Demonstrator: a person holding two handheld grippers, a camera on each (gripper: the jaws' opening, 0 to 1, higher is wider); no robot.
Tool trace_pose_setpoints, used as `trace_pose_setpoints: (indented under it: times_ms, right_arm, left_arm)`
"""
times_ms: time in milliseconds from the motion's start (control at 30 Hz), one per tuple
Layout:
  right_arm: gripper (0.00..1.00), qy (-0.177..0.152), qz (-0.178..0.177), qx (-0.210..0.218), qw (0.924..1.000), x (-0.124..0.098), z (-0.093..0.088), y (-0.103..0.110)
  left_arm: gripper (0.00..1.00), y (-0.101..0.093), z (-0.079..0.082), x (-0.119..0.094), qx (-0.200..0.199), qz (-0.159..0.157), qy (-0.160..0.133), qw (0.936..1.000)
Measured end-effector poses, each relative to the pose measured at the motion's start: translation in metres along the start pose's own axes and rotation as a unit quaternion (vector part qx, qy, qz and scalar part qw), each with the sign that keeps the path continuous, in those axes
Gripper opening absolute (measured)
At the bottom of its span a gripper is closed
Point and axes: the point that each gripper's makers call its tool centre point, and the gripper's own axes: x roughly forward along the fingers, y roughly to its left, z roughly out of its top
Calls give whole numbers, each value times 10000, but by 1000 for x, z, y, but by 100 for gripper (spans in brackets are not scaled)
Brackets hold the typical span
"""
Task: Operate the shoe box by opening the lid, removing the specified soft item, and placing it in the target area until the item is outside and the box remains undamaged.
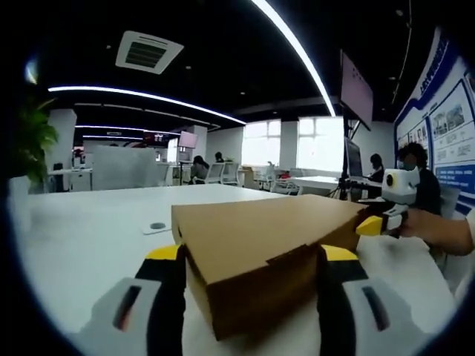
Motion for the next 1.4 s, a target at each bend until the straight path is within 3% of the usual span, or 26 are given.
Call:
trace_pose_setpoints:
  times_ms: [467, 967, 1267, 1400]
  right_arm:
    - [82, 260, 532, -77, 9982, 2, 0, 11]
    - [81, 168, 975, -142, 9950, -1, 0, 38]
    - [81, 176, 1128, -179, 9933, -10, -1, 48]
    - [81, 137, 1151, -169, 9931, -17, -1, 52]
  left_arm:
    - [71, -6, -2, -30, -43, 424, -35, 9991]
    - [71, -15, -6, -74, -107, 857, -200, 9961]
    - [70, -24, -8, -90, -123, 983, -400, 9943]
    - [70, -31, -8, -94, -133, 1012, -345, 9942]
